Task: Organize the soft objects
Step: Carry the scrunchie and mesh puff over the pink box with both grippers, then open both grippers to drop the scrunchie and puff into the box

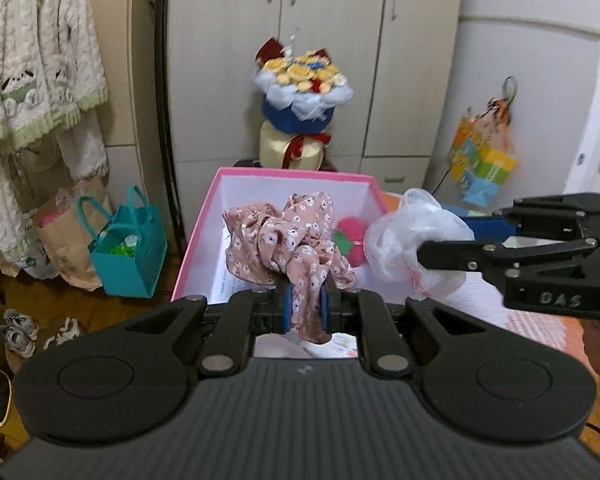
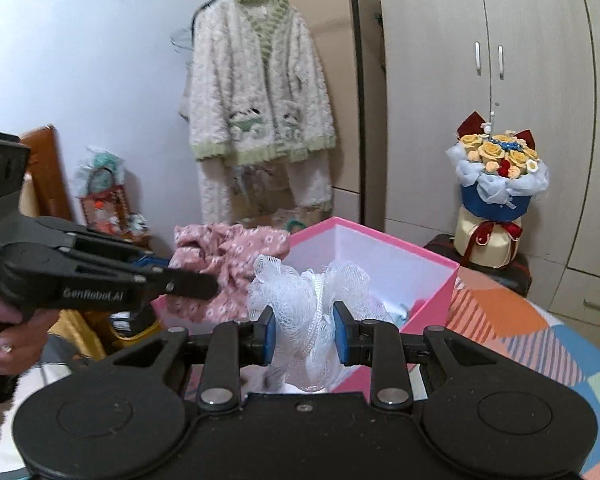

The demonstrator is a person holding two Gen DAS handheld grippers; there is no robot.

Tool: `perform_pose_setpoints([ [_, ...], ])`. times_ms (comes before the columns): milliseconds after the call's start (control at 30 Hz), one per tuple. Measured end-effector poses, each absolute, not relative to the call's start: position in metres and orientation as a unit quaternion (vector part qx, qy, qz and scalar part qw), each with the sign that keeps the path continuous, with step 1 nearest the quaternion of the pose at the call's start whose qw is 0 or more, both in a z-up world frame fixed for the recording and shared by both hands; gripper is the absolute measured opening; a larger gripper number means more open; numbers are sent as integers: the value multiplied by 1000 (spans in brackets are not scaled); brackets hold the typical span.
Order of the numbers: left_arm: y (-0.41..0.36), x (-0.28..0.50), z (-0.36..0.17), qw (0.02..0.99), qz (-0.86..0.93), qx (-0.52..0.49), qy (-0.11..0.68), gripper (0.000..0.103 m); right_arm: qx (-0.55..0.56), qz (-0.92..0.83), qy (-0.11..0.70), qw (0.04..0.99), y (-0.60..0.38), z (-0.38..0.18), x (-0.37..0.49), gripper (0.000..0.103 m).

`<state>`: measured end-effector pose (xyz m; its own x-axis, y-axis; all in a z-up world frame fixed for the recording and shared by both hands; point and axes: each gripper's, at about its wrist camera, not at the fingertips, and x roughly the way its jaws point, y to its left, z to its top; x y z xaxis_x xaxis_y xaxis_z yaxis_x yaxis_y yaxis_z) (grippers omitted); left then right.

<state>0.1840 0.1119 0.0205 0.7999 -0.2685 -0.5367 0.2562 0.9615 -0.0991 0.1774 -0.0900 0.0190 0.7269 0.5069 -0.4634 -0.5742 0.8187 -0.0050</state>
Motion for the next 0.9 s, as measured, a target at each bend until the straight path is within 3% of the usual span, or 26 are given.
perform_pose_setpoints([
  [167,105,220,8,944,-129,6,305,13,-137,250,231,930,-68,2,203,35],
  [467,97,250,-14,929,-137,5,344,17,-144,237,233,932,-55,-28,223,37],
  [533,97,252,-18,927,-134,5,350,27,-126,232,243,933,-59,-29,229,45],
  [567,96,250,-19,929,-136,10,344,27,-114,229,243,936,-63,-28,229,47],
  [667,94,237,-17,938,-135,31,317,31,-98,207,208,951,-75,-20,210,47],
  [733,97,231,-14,939,-144,20,313,42,-77,202,183,959,-84,-15,188,50],
  [900,103,213,-5,942,-163,-3,292,49,-48,163,177,969,-97,-13,144,51],
])
